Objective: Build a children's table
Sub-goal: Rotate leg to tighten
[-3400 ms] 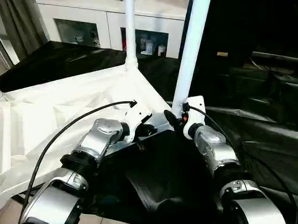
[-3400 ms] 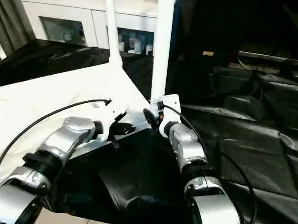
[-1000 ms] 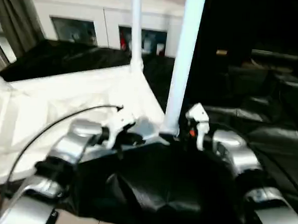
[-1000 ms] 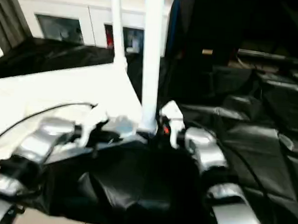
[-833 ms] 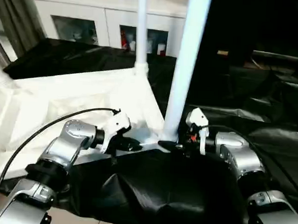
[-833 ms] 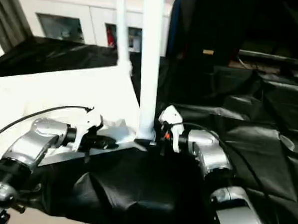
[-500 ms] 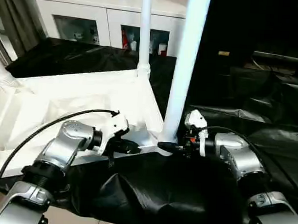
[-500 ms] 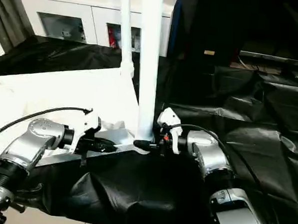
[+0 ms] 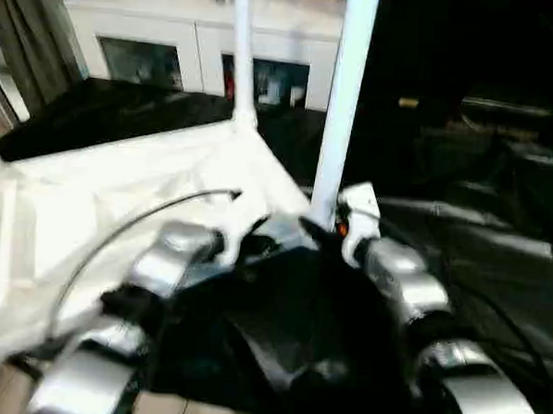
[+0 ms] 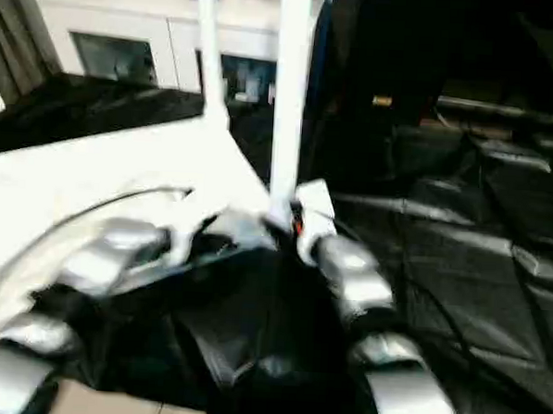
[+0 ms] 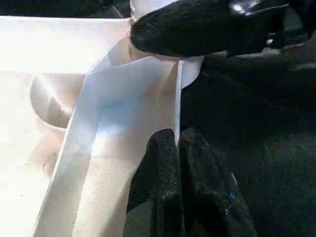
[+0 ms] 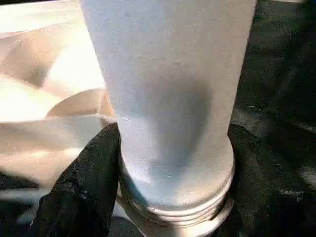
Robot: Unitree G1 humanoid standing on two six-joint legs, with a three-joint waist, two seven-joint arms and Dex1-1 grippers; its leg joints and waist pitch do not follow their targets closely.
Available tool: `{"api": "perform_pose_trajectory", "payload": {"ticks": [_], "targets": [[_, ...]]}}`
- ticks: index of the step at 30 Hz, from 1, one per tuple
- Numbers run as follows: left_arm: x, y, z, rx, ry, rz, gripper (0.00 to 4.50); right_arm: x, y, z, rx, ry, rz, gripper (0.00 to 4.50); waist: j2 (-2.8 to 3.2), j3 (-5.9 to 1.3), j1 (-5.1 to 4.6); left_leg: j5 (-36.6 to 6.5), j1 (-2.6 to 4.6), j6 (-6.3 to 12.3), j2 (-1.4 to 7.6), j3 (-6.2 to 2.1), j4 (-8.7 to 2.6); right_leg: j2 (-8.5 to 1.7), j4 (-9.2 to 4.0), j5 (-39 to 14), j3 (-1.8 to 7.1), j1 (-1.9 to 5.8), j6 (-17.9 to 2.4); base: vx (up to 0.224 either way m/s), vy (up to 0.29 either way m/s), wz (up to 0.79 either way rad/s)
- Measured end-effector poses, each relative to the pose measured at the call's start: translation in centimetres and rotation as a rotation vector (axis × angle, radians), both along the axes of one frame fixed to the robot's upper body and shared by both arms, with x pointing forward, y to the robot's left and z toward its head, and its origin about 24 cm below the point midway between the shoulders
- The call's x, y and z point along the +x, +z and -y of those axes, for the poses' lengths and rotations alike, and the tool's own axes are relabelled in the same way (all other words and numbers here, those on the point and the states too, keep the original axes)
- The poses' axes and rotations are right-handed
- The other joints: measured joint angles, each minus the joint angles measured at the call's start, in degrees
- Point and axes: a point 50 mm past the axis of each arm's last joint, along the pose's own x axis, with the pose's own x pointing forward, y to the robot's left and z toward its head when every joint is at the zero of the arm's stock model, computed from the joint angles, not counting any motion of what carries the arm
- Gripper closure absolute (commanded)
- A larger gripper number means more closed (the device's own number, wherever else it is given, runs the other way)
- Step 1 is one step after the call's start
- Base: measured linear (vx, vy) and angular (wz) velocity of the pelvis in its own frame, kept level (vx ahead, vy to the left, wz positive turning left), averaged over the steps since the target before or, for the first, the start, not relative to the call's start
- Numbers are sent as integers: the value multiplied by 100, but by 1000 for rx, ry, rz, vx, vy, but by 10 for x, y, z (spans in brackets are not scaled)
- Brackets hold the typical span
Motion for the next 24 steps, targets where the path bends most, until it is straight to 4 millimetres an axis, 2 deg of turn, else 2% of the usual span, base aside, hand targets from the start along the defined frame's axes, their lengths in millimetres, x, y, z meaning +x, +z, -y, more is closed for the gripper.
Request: {"api": "perform_pose_trajectory", "payload": {"ticks": [1, 2, 7, 9, 17, 21, 24], "targets": [[0, 0, 1, -2, 4, 0, 450, 1, 0, 0, -3, -5, 1, 173, 3, -2, 3, 0, -2, 0, 0, 0, -1, 0, 0, 0, -1, -1, 0, 0, 0, 0], [0, 0, 1, -3, 5, 0, 450, 1, 0, 0, -1, -6, 5, 117, 6, -4, 7, 0, -1, 0, 0, 0, -3, 0, 1, 0, -1, 0, 0, 0, 0, 0], [0, 2, -2, -4, -11, -1, 450, 0, 1, 1, 29, 45, 7, 81, 7, -5, 10, 0, -7, 1, 1, 0, -7, 1, -1, 12, -3, -5, -20, 0, 0, 0], [-1, 2, -6, -4, -29, -2, 450, -1, 2, 3, 23, 92, 14, 81, 7, -5, 5, 0, -7, 1, 1, 1, -10, 1, -1, 11, -3, -7, -19, 0, 0, 0], [-15, 4, -38, 16, -174, 0, 450, -17, 5, 22, -45, 461, 29, 81, 4, -3, -19, -3, -16, 0, 7, 8, -29, 15, -4, -1, -8, -23, -21, 0, 0, 0], [-24, 5, -51, 26, -242, -14, 450, -24, 6, 28, -22, 576, 20, 81, -13, 5, -16, -5, -20, 2, 10, 10, -30, 15, -4, -5, -8, -28, -22, 0, 0, 0], [-29, 7, -53, 29, -290, -21, 450, -27, 6, 30, -14, 627, 9, 81, -30, 15, 8, -5, -16, 3, 11, 10, -25, 14, -4, -6, -10, -31, -24, 0, 0, 0]]}}
